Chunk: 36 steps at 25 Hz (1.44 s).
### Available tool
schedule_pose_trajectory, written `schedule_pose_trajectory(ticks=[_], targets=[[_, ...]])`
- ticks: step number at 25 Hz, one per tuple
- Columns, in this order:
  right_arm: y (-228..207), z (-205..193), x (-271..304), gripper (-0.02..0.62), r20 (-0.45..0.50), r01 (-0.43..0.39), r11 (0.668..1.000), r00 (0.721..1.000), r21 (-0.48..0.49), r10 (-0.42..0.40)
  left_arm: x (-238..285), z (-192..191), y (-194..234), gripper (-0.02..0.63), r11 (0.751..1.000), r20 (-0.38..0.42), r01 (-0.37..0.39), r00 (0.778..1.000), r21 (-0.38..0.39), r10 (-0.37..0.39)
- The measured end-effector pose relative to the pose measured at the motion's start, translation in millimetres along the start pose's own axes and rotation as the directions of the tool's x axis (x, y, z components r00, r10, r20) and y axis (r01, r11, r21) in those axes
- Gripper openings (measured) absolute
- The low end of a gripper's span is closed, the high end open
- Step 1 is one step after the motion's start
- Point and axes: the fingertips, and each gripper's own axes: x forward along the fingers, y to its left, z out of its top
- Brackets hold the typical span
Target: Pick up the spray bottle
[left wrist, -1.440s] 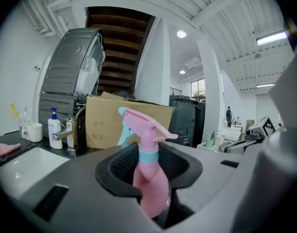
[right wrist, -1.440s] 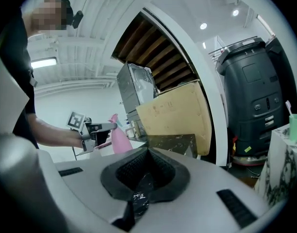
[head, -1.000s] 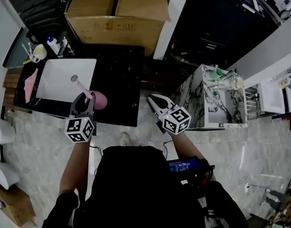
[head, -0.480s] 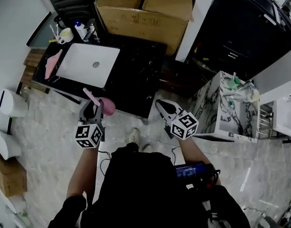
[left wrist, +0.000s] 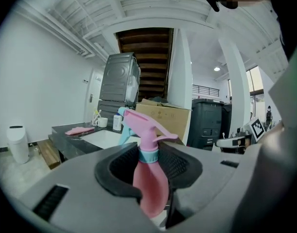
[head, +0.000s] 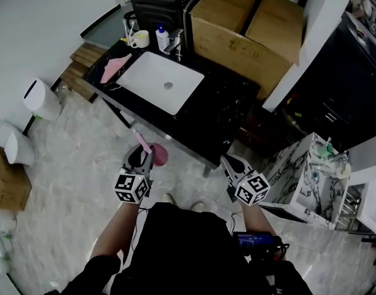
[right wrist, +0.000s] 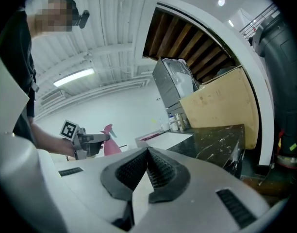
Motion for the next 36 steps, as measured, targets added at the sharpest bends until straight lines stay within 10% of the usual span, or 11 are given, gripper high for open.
schedule_pose_trajectory(ticks=[18,36], targets=[[91,-25,70,0.026,-0.068,-0.087,0.995,0.994,-0.055,0.084,-102,-36,104,0.135,0.994,-0.026,-0.082,0.996,-0.069,0.080],[117,-33,83,0.026,-0.073,0.005,0.997,0.997,-0.075,-0.011,-97,-36,115,0.135,0.996,-0.023,0.032,0.999,-0.089,-0.034]])
